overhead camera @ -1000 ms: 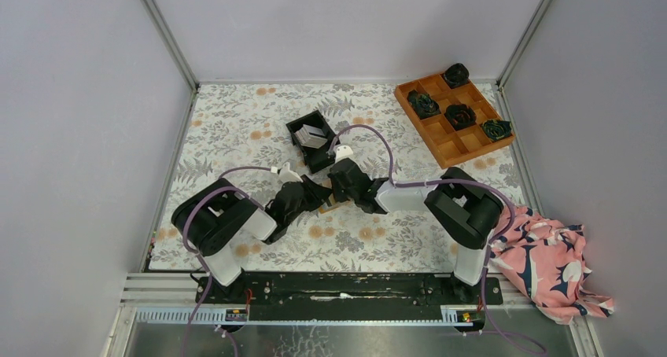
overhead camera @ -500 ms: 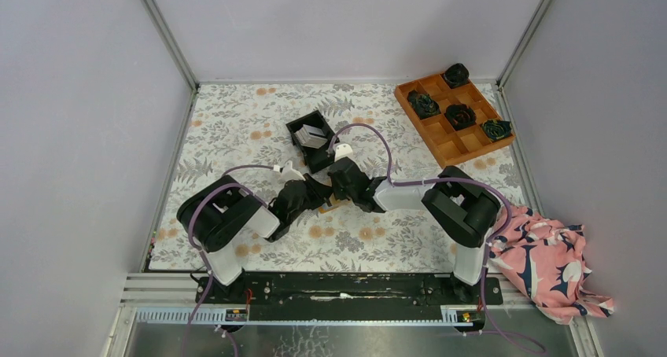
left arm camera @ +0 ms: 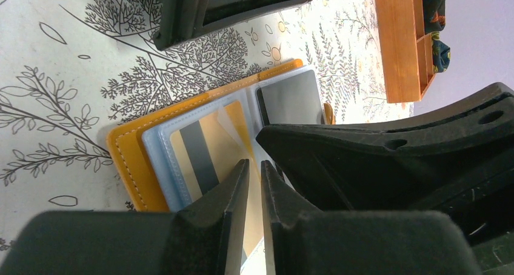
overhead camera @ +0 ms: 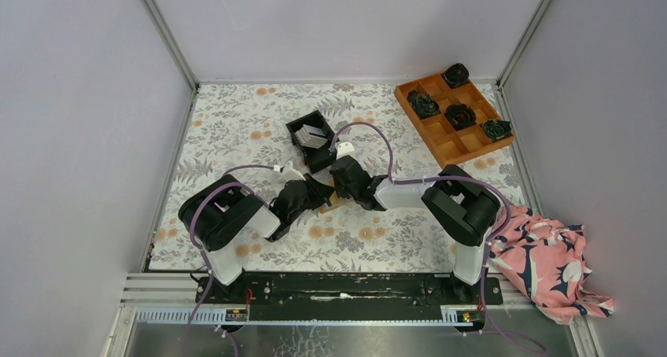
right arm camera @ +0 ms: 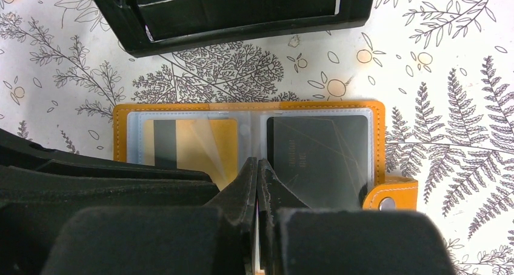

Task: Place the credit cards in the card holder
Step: Insert the credit card into the card holder, then pick up the credit card from the storage box.

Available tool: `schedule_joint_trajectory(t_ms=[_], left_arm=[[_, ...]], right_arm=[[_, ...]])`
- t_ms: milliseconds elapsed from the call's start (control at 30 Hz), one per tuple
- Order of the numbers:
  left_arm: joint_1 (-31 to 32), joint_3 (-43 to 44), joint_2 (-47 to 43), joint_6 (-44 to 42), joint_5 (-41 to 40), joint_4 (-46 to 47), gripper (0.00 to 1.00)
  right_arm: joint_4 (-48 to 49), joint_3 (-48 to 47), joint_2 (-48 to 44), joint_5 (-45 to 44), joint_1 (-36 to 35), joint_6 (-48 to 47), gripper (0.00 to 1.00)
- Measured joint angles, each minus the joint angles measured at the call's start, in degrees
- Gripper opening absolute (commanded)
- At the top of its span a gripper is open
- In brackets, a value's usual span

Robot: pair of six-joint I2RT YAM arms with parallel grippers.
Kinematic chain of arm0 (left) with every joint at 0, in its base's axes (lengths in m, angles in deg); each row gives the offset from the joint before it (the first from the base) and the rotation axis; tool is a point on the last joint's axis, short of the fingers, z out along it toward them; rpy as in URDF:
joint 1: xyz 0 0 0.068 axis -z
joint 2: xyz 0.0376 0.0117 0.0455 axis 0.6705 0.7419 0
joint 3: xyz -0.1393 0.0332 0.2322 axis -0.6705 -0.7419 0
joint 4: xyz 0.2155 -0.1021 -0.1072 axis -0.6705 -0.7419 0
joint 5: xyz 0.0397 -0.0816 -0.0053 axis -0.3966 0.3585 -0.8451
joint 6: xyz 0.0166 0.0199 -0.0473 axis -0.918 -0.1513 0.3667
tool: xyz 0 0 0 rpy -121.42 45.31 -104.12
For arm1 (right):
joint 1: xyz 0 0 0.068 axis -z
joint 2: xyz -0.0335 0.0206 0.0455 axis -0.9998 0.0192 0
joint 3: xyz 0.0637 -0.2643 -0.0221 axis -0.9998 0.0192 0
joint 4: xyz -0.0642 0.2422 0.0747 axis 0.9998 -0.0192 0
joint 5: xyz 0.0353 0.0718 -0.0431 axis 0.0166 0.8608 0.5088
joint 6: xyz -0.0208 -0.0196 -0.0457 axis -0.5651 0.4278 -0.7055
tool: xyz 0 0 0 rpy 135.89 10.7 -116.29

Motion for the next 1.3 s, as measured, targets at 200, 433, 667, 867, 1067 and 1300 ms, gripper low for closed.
schedule_joint_trajectory(t_ms=[200, 433, 667, 867, 1067, 1300], left_arm=[[0.1, 0.0, 0.0, 0.0, -0.2, 0.0, 0.21], [0.3, 0.2, -0.4, 0.0, -0.6, -0.5, 0.27], [0.3, 1.6, -3.9, -1.5, -1.8, -7.1, 0.32], [0.3, 3.0, -9.9, -4.2, -4.3, -16.4, 0.36], [0.3, 3.0, -19.0, -5.7, -8.5, -22.3, 0.46], [-5.3, 3.0, -22.1, -6.3, -9.9, -24.9, 0.50]], right_arm=[[0.0, 0.0, 0.0, 0.0, 0.1, -0.3, 0.00], [0.0, 0.0, 0.0, 0.0, 0.1, -0.5, 0.06], [-0.7, 0.0, -0.7, -0.1, 0.5, -2.1, 0.23], [-2.7, -0.5, -3.1, -0.2, 1.2, -3.8, 0.32], [-4.8, -3.3, -5.5, 0.3, 1.3, -6.0, 0.43], [-9.8, -14.8, -5.4, 5.0, 2.5, -10.6, 0.54]])
